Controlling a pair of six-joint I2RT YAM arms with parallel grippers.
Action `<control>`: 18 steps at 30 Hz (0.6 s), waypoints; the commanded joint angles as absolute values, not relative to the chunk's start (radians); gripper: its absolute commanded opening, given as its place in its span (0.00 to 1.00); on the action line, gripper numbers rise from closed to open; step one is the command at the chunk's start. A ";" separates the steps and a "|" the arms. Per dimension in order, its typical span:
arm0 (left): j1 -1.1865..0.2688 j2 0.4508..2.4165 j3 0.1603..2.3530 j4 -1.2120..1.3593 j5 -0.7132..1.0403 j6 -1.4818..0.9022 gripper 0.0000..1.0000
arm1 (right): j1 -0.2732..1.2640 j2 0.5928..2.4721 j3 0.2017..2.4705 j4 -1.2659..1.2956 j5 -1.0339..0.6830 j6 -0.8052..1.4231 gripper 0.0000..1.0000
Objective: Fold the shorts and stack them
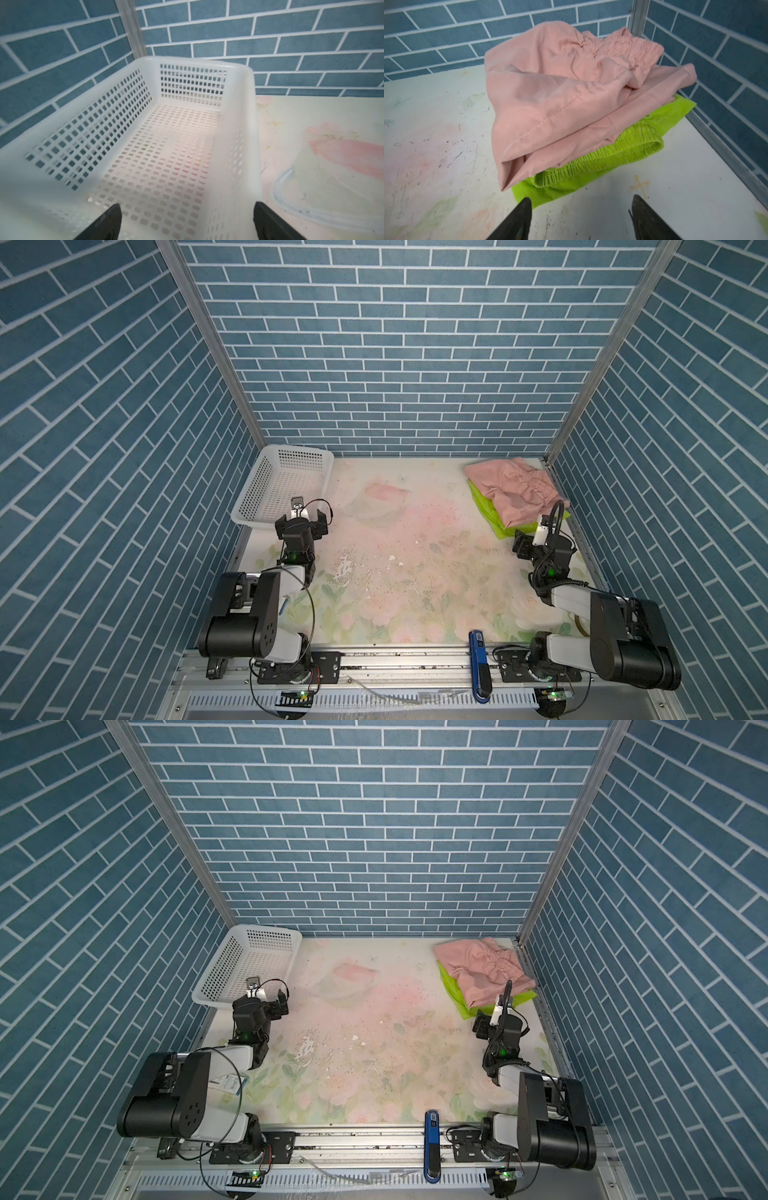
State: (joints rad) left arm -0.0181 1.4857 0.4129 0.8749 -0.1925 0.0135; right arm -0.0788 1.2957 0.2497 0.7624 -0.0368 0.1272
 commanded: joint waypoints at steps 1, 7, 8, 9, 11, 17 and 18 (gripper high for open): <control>-0.023 1.518 0.387 0.843 -0.092 0.049 1.00 | -0.077 1.295 0.251 0.888 -0.060 0.086 0.75; -0.023 1.525 0.381 0.870 -0.090 0.049 1.00 | -0.079 1.444 0.211 1.121 -0.002 0.085 0.99; -0.023 1.526 0.379 0.874 -0.090 0.049 1.00 | -0.079 1.510 0.218 1.176 -0.025 0.073 0.99; -0.023 1.522 0.382 0.863 -0.090 0.049 1.00 | -0.074 1.566 0.229 1.222 -0.077 0.055 0.99; -0.023 1.525 0.380 0.868 -0.089 0.049 1.00 | -0.058 1.521 0.247 1.109 -0.077 0.025 0.99; -0.023 1.525 0.380 0.869 -0.090 0.049 1.00 | -0.059 1.529 0.353 0.917 -0.159 -0.001 0.99; -0.023 1.525 0.380 0.870 -0.090 0.049 1.00 | -0.062 1.540 0.366 0.917 -0.165 0.009 0.99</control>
State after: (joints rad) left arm -0.0181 1.5040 0.4030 0.9184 -0.1104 0.0608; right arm -0.0616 1.5425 0.3103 0.9840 -0.1169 0.0456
